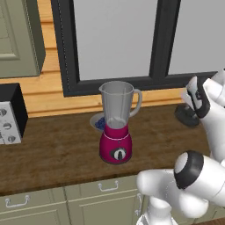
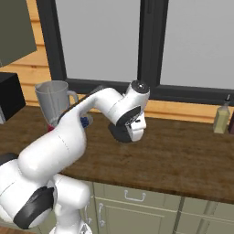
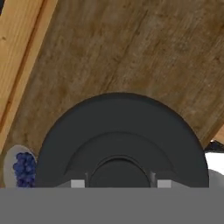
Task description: Close the lid blender by securely placing the lid on top.
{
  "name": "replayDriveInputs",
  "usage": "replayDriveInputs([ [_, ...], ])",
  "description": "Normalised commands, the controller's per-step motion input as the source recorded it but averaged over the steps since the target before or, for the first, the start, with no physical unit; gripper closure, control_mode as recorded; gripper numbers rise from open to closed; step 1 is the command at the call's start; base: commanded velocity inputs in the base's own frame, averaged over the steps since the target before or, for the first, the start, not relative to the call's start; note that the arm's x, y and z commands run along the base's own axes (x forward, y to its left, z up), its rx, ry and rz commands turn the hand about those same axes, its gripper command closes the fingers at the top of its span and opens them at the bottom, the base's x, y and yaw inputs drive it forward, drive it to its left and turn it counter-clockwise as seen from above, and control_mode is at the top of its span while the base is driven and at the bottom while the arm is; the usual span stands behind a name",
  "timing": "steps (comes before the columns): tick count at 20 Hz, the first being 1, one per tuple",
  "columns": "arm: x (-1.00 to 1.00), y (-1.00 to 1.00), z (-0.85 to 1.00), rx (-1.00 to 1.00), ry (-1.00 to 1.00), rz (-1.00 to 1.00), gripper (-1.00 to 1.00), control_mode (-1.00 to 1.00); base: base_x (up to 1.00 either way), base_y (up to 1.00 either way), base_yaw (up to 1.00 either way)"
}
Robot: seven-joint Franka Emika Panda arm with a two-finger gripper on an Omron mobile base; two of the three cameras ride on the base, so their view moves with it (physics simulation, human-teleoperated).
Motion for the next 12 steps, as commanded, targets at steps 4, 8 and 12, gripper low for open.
replayDriveInputs([
  [4,-0.03,0.52,1.00,0.00,-0.21,0.00,1.00,-1.00,0.00,0.00,0.00],
  [8,-0.04,0.48,1.00,0.00,-0.21,0.00,1.00,-1.00,0.00,0.00,0.00],
  [12,-0.03,0.56,0.87,0.00,-0.14,0.00,1.00,-1.00,0.00,0.00,0.00],
])
